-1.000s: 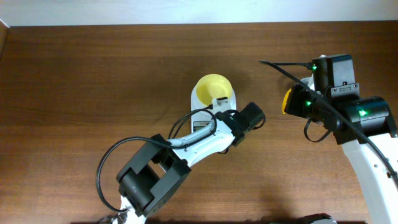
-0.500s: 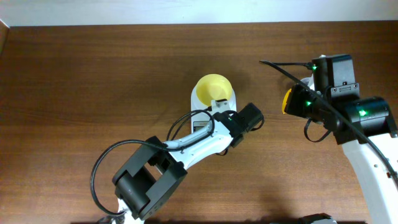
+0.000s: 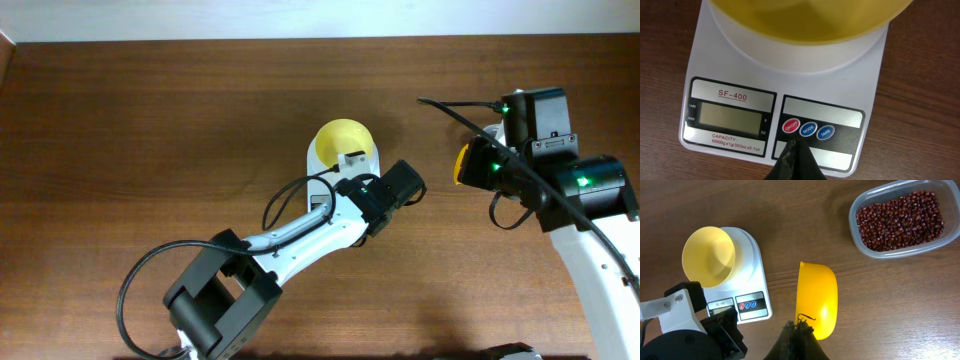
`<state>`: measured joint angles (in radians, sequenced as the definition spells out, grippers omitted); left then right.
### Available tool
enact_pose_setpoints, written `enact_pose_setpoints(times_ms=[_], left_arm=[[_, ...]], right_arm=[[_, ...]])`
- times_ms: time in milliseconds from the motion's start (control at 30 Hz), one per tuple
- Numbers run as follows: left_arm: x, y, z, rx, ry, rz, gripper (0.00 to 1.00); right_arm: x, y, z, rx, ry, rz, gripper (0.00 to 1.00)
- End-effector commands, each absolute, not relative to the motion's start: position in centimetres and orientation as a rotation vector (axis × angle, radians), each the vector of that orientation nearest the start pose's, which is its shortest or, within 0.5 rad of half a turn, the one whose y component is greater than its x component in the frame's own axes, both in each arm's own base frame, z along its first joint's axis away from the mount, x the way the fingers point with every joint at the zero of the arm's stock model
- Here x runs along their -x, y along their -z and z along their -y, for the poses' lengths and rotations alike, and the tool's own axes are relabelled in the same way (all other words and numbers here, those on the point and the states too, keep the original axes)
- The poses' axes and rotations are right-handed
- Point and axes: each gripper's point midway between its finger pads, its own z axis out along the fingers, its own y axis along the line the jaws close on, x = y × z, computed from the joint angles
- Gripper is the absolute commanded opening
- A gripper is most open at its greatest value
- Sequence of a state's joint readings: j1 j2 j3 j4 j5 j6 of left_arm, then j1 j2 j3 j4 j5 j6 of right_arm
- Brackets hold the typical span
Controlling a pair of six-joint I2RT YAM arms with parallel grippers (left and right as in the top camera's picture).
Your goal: Scoop item into bowl and weigh 50g on scale
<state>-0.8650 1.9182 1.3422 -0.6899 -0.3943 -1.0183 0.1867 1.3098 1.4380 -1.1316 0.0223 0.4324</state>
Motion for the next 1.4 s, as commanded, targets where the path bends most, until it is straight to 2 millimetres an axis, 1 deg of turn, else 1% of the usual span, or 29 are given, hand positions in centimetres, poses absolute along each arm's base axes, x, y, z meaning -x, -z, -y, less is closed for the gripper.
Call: enact_pose_setpoints(times_ms=[0,100,200,300,367,533,633,800,1067,1367], left_arm=[[-32.1,-6.3,27.3,0.302,0.02,-2.607,0.0],[-32.1,-6.3,27.3,0.316,0.022,-2.605,0.0],[-32.6,-6.3,26.6,0.326,-0.022,-2.564,0.0],[-32.6,-6.2,26.5,0.348,-0.021,-2.564,0.0],[-32.5,-5.5,26.5,0.344,-0.039,-2.574,0.0],[-31.8,-3.0,26.5,0.317,-0.094,-2.623,0.0],[-31.8,-3.0,26.5,0.317,-0.095,-2.626,0.0],[-31.6,-1.6,26.3,0.309,-0.131,-2.643,0.0],[-32.2,-1.3,26.9,0.316,-0.104,-2.625,0.0],[-32.8,-1.4,26.6,0.322,-0.123,-2.585,0.0]], right_arm=[[-31.5,-26.3,-5.4,-0.31,-0.193,-2.537,0.04],[-31.5,-26.3,-5.4,-0.306,-0.187,-2.537,0.04],[-31.5,-26.3,-5.4,-0.284,-0.181,-2.538,0.04],[-31.5,-26.3,-5.4,-0.279,-0.18,-2.539,0.04],[-31.4,-26.2,-5.4,-0.279,-0.179,-2.541,0.04],[-31.2,-26.1,-5.3,-0.28,-0.176,-2.551,0.04],[-31.2,-26.0,-5.3,-0.28,-0.174,-2.555,0.04],[-31.2,-26.0,-5.3,-0.28,-0.175,-2.555,0.04],[-31.1,-26.0,-5.3,-0.28,-0.174,-2.558,0.04],[-31.0,-26.0,-5.3,-0.281,-0.174,-2.561,0.04]])
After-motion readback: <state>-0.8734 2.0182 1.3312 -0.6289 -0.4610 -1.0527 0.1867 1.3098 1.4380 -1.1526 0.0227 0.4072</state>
